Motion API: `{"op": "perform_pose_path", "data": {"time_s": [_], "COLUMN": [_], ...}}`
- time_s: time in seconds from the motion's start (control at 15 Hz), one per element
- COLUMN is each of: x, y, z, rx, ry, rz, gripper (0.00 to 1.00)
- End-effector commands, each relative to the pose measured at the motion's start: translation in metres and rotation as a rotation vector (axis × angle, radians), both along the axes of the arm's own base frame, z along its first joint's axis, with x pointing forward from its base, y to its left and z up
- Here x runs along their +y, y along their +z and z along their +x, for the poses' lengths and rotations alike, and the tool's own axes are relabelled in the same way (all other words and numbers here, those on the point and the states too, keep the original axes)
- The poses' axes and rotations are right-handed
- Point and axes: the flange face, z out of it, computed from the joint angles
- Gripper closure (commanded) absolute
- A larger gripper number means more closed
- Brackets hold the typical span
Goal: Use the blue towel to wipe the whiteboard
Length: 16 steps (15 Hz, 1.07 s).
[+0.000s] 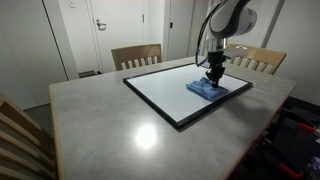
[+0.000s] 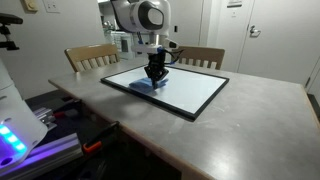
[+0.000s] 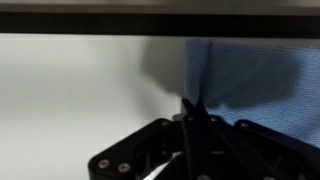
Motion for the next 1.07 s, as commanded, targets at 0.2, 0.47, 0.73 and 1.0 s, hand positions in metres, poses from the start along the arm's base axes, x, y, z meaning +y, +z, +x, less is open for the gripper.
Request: {"op": "perform_pose_path", "data": {"time_s": [0.2,0.47,0.73,1.0], "x": [-0.052,-0.079,-0.101,-0.125], "y": [-0.005,-0.006,-0.009,-0.009], "z": [-0.011,-0.014,-0.014,-0.01], "rx": [-0.003,0.0,0.002,0.0], "ry": [0.037,0.045,0.048,0.051], "rz": [-0.016,-0.023,-0.023,-0.033], "gripper": [0.99,0.99,0.99,0.99]}}
